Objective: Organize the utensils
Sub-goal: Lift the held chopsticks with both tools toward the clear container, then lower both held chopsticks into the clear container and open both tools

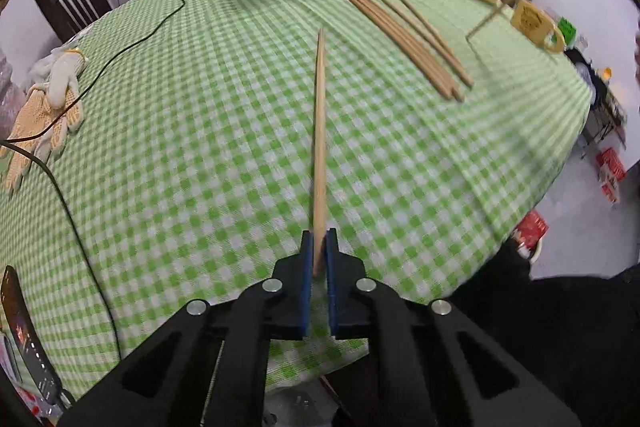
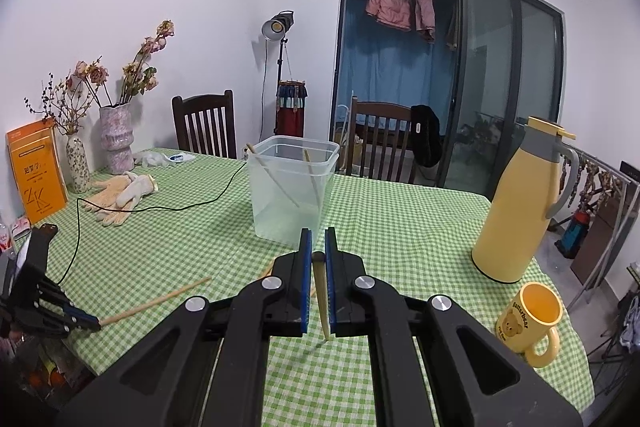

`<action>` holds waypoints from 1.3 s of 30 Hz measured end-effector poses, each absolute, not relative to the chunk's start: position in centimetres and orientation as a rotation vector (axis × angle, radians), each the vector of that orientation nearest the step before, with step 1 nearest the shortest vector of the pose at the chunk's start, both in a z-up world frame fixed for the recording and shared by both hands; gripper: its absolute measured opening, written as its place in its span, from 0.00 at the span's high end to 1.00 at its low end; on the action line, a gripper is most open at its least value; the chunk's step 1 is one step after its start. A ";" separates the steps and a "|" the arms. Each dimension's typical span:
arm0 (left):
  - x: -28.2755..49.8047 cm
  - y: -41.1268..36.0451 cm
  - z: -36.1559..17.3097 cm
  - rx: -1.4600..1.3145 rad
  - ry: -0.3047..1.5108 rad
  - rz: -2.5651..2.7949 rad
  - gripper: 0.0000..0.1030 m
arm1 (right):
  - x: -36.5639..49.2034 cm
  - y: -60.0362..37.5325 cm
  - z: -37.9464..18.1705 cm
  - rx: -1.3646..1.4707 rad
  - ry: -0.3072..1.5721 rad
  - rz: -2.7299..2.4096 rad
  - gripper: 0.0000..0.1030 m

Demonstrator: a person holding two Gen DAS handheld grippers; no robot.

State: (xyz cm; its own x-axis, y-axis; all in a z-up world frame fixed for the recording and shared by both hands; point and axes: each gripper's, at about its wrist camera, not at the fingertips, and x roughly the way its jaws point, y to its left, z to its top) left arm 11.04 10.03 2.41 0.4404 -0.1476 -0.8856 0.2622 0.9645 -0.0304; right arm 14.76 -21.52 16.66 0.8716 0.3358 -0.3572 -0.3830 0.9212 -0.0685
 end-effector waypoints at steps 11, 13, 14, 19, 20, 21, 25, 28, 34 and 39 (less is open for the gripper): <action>15.5 9.7 15.1 0.191 0.953 -0.362 0.97 | 16.1 -21.6 17.9 -0.125 0.354 0.405 0.94; 16.1 9.1 16.0 0.233 0.946 -0.353 0.97 | 16.4 -21.5 18.0 -0.128 0.354 0.410 0.94; 16.5 8.9 16.5 0.253 0.935 -0.349 0.97 | 16.5 -21.4 18.1 -0.134 0.352 0.411 0.94; 17.8 8.5 18.6 0.267 0.885 -0.340 0.97 | 16.8 -21.2 18.4 -0.143 0.346 0.409 0.94; 18.1 8.6 19.2 0.265 0.871 -0.338 0.97 | 16.9 -21.1 18.6 -0.146 0.341 0.409 0.94; 18.4 8.6 20.1 0.262 0.848 -0.328 0.97 | 16.9 -21.1 18.9 -0.148 0.334 0.408 0.94; 19.5 8.7 23.1 0.272 0.792 -0.325 0.97 | 17.6 -20.9 21.2 -0.161 0.284 0.410 0.94; 20.9 8.5 25.3 0.293 0.762 -0.319 0.97 | 18.7 -20.9 23.9 -0.164 0.237 0.423 0.94; 26.2 7.6 27.7 0.351 0.838 -0.310 0.97 | 22.7 -20.1 32.1 -0.126 0.131 0.467 0.94; 31.8 7.4 26.8 0.326 0.957 -0.320 0.97 | 26.8 -18.0 36.6 -0.106 0.066 0.477 0.94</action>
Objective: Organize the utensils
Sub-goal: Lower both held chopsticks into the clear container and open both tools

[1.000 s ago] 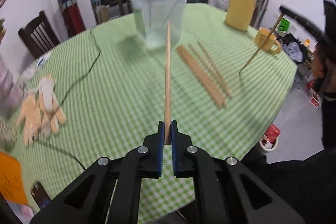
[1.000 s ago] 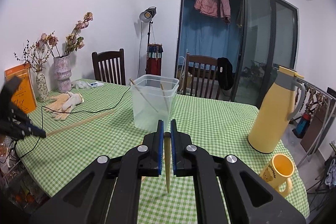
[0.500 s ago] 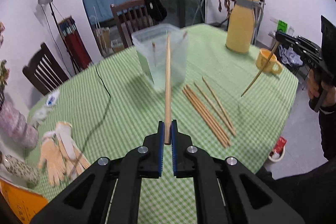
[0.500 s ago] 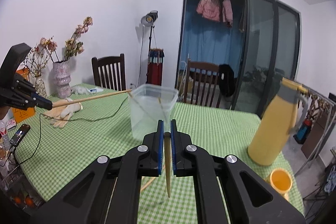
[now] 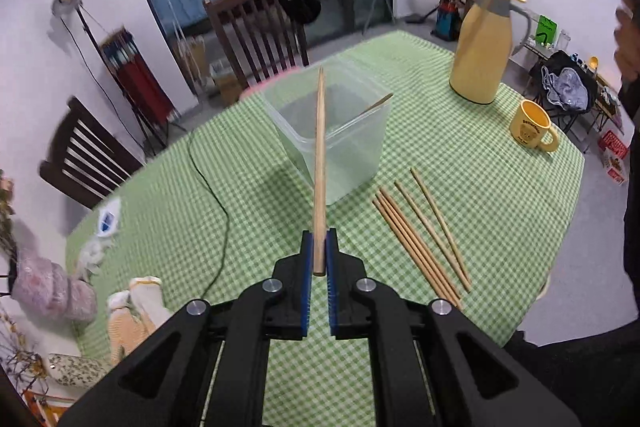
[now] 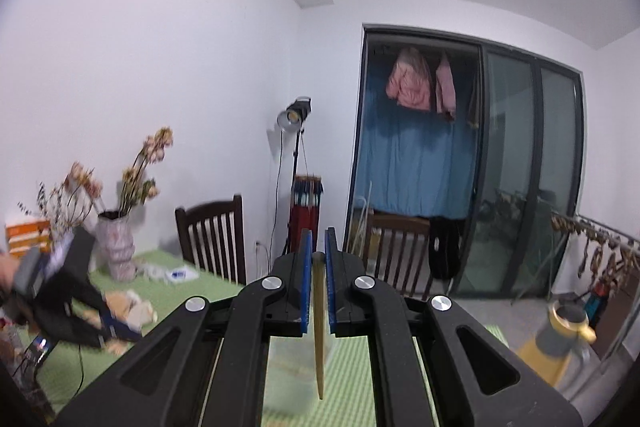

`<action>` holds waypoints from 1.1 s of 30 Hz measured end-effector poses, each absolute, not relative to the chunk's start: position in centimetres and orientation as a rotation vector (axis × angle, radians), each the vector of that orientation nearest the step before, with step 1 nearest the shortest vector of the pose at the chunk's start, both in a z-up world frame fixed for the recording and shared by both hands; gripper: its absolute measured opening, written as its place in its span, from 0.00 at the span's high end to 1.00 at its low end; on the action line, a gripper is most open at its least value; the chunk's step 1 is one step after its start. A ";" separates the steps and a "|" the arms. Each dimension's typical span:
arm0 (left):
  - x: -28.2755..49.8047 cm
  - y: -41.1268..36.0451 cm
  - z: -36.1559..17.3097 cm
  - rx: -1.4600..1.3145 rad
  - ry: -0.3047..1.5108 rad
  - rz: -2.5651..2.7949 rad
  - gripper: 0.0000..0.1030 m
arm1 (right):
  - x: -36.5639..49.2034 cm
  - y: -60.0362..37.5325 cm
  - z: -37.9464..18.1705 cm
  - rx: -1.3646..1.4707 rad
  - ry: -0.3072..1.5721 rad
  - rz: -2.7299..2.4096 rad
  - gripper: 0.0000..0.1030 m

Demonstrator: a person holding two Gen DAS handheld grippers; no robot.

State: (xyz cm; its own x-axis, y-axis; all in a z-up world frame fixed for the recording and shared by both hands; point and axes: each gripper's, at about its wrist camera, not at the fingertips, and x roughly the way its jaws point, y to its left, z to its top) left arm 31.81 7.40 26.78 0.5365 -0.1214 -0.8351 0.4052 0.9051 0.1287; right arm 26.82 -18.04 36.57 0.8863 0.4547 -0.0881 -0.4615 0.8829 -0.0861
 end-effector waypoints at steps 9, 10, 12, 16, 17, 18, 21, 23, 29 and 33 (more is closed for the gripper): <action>40.8 8.4 24.3 0.134 1.078 -0.319 0.97 | 36.9 -12.5 33.5 -0.092 0.180 0.464 0.94; 41.2 8.3 24.0 0.132 1.084 -0.318 0.96 | 37.8 -12.2 33.0 -0.089 0.203 0.467 0.94; 42.3 8.3 23.3 0.121 1.095 -0.328 0.96 | 39.8 -11.7 31.4 -0.084 0.263 0.471 0.94; 44.2 8.1 22.5 0.097 1.108 -0.330 0.96 | 42.9 -9.9 28.9 -0.102 0.377 0.481 0.94; 44.6 8.0 22.3 0.091 1.110 -0.336 0.96 | 43.6 -9.7 28.2 -0.103 0.406 0.484 0.94; 45.1 7.9 22.2 0.086 1.108 -0.341 0.96 | 44.2 -9.3 27.8 -0.101 0.427 0.484 0.94; 47.0 7.5 21.7 0.061 1.112 -0.342 0.96 | 46.5 -8.6 26.1 -0.094 0.534 0.493 0.94; 47.8 7.2 21.5 0.049 1.115 -0.340 0.96 | 47.9 -8.1 24.9 -0.101 0.612 0.496 0.94; 49.0 7.0 22.0 0.018 1.013 -0.296 0.86 | 50.2 -8.2 22.7 -0.081 0.791 0.515 0.82; 47.9 6.1 23.4 0.051 0.969 -0.317 0.65 | 49.2 -8.4 23.2 -0.109 0.783 0.495 0.34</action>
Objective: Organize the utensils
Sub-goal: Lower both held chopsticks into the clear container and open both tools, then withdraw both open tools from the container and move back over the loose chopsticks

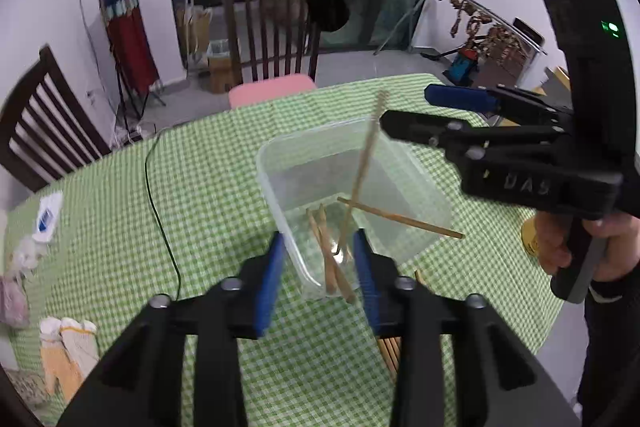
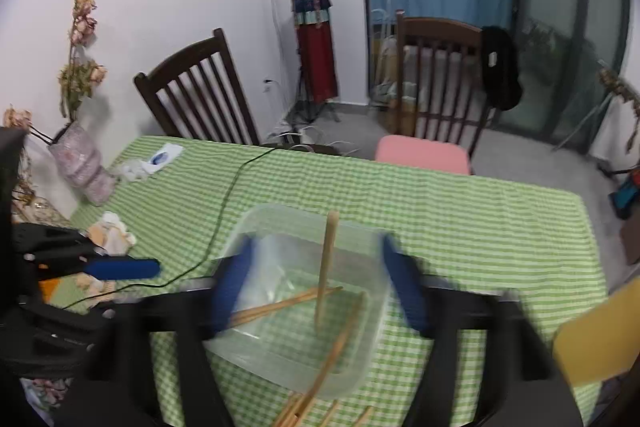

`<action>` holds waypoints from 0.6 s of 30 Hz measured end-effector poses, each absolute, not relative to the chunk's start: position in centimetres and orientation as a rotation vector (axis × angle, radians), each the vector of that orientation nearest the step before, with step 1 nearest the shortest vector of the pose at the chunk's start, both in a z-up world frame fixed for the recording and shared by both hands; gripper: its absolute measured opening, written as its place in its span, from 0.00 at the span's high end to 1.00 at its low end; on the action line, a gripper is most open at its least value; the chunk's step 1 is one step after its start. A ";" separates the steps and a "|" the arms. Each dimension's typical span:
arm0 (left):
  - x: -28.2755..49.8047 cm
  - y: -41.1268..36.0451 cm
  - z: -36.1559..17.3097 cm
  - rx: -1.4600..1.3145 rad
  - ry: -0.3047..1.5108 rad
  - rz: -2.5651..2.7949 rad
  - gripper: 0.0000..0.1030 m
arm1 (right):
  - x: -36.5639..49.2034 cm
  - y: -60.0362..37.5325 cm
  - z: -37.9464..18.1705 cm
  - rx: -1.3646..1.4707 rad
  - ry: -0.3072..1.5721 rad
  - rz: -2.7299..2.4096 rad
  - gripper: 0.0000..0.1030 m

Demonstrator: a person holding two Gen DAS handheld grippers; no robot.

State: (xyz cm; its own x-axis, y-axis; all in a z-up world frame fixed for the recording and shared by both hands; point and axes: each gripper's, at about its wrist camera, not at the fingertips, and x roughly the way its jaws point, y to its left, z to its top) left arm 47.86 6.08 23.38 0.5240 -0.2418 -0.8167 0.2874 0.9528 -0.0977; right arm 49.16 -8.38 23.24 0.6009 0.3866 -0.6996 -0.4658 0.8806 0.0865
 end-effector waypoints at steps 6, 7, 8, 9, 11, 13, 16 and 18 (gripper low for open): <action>44.4 6.7 26.2 0.031 0.887 -0.267 0.45 | 47.3 -9.3 24.2 -0.177 0.828 0.476 0.33; 43.7 7.0 26.4 0.031 0.864 -0.253 0.38 | 46.7 -10.1 24.3 -0.184 0.838 0.463 0.31; 42.7 7.3 26.6 0.034 0.834 -0.234 0.34 | 46.2 -10.7 24.4 -0.182 0.840 0.453 0.29; 41.6 7.6 26.9 0.037 0.798 -0.206 0.32 | 45.7 -11.5 24.4 -0.179 0.838 0.441 0.28; 39.8 8.2 27.0 0.044 0.747 -0.144 0.29 | 44.5 -13.3 24.6 -0.171 0.822 0.412 0.27; 37.4 8.6 27.2 0.035 0.663 -0.095 0.25 | 43.3 -14.9 24.9 -0.147 0.797 0.391 0.27; 33.8 9.1 27.1 0.003 0.556 -0.041 0.18 | 41.1 -16.8 25.2 -0.109 0.757 0.362 0.26; 31.3 9.3 26.6 -0.033 0.511 -0.032 0.18 | 39.6 -17.4 25.6 -0.103 0.728 0.357 0.25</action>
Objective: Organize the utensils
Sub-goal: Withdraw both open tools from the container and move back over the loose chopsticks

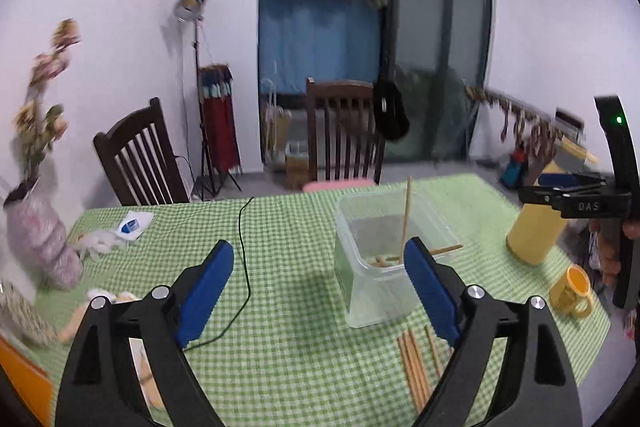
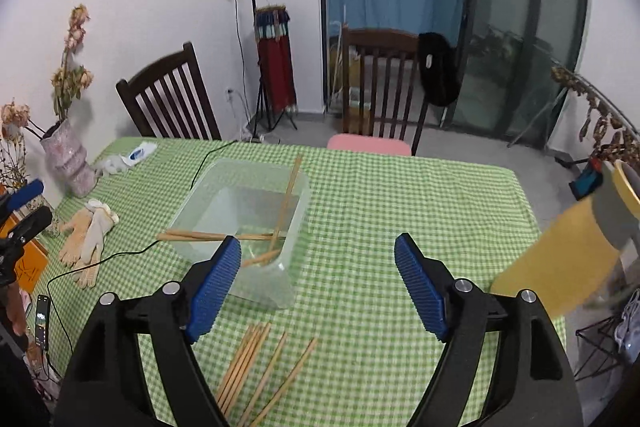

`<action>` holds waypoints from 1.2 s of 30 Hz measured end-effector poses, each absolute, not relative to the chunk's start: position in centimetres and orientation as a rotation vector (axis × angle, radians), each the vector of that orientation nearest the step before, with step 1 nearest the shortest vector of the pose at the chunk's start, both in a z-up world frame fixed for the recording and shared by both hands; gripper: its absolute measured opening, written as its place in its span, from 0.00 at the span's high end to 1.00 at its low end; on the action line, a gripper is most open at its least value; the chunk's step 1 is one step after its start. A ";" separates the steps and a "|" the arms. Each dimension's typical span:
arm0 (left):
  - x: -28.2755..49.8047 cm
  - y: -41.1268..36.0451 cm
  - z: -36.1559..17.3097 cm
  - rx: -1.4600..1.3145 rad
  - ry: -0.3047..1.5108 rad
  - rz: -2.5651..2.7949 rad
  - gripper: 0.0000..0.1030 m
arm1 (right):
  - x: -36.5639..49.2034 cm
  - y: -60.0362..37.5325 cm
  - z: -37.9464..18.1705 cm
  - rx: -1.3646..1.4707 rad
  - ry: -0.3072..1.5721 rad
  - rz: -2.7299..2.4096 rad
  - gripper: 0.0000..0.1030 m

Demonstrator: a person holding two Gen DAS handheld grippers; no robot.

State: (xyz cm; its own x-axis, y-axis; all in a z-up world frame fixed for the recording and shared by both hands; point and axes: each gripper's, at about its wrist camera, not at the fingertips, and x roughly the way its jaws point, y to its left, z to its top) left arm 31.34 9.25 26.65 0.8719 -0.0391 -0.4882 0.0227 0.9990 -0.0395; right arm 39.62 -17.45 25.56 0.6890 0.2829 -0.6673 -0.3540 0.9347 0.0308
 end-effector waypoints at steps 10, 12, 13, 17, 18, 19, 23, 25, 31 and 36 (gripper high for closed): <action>23.3 7.0 23.9 0.001 0.427 -0.062 0.14 | 31.2 -18.0 24.9 -0.121 0.584 0.362 0.21; 21.8 6.6 22.8 0.017 0.402 -0.062 0.11 | 29.9 -17.9 24.4 -0.120 0.556 0.358 0.21; 21.1 6.3 22.4 0.023 0.386 -0.062 0.10 | 29.0 -17.9 23.9 -0.119 0.537 0.359 0.21; 18.4 5.7 20.7 0.035 0.333 -0.051 0.08 | 26.1 -17.6 22.4 -0.121 0.451 0.348 0.18; 17.6 5.7 20.2 0.027 0.324 -0.050 0.08 | 25.4 -17.6 22.0 -0.123 0.429 0.343 0.18; 17.0 5.8 19.7 0.013 0.322 -0.045 0.08 | 24.6 -17.4 21.4 -0.128 0.412 0.338 0.18; 16.0 5.9 17.7 -0.010 0.348 -0.046 0.08 | 21.9 -17.0 19.2 -0.138 0.355 0.318 0.17; 15.3 5.9 16.5 -0.009 0.356 -0.031 0.08 | 20.7 -16.9 17.9 -0.160 0.326 0.302 0.16; 13.4 6.5 13.1 -0.049 0.361 0.004 0.08 | 18.6 -16.3 14.4 -0.168 0.327 0.277 0.16; 11.8 6.2 9.6 -0.070 0.379 -0.006 0.08 | 16.7 -16.8 11.1 -0.114 0.352 0.318 0.16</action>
